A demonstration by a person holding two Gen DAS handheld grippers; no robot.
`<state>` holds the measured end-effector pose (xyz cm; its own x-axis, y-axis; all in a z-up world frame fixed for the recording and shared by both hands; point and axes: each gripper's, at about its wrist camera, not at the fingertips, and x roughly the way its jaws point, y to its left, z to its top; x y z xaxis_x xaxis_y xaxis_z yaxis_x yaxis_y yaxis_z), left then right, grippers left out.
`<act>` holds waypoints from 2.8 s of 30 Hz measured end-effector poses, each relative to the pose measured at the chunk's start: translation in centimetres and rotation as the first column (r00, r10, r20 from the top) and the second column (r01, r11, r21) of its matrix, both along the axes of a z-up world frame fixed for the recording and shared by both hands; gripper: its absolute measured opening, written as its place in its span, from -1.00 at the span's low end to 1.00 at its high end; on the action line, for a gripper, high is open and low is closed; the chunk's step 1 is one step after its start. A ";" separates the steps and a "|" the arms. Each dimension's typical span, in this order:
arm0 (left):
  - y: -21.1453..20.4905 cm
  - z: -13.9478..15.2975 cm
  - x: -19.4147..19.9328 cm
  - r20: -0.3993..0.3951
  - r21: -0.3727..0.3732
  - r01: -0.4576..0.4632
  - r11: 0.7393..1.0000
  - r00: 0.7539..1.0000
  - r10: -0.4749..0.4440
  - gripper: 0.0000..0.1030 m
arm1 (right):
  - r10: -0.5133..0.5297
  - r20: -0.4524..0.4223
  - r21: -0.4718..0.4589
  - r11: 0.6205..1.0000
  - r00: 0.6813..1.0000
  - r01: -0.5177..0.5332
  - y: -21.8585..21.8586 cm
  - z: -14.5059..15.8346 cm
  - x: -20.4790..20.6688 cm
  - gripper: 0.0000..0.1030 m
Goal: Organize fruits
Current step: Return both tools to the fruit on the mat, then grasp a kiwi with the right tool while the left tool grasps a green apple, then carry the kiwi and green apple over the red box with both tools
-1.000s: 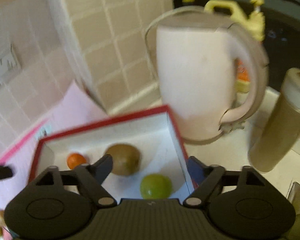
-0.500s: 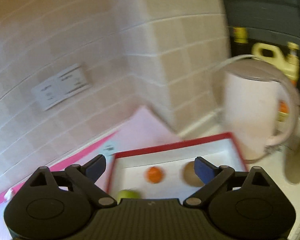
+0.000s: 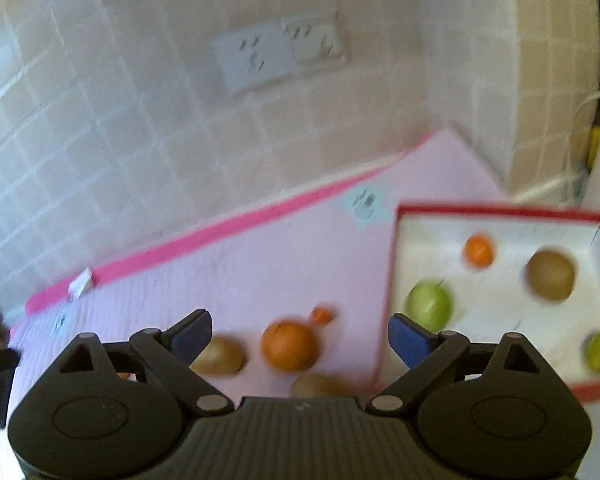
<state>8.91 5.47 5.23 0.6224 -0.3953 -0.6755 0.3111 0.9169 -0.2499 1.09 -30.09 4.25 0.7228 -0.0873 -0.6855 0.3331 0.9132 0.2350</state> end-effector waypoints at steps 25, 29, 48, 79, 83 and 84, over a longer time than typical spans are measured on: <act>-8.2 -10.9 3.8 -0.182 0.146 0.223 0.964 0.964 -0.195 0.54 | -0.270 -0.151 0.175 0.939 0.951 0.295 1.0 -11.3 1.5 0.84; -8.8 -11.3 3.8 -0.187 0.155 0.217 0.964 0.964 -0.187 0.52 | -0.271 -0.146 0.162 0.942 0.952 0.293 1.2 -11.7 2.3 0.79; -7.9 -7.8 -0.6 -0.070 0.087 0.207 0.974 0.977 -0.201 0.13 | -0.129 -0.129 0.198 0.968 0.983 0.153 1.9 -10.4 -1.1 0.29; -36.3 -2.3 -1.9 0.044 0.023 0.636 0.772 0.770 -0.636 0.13 | -0.407 0.057 0.121 0.909 0.912 0.398 -23.0 -1.7 -9.2 0.29; -41.4 -4.7 -2.1 -0.016 0.059 0.703 0.709 0.711 -0.703 0.13 | -0.435 0.022 0.103 0.896 0.900 0.431 -26.0 -3.3 -8.7 0.29; -42.5 -5.3 -2.1 -0.032 0.068 0.716 0.695 0.698 -0.716 0.13 | -0.430 0.004 0.098 0.899 0.903 0.427 -26.6 -3.7 -8.5 0.29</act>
<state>6.77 -37.05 -0.08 0.1696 -0.6725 -0.7204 0.8801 0.4322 -0.1963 -7.39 -56.72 0.52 0.6466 -0.3297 -0.6879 0.6802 0.6574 0.3242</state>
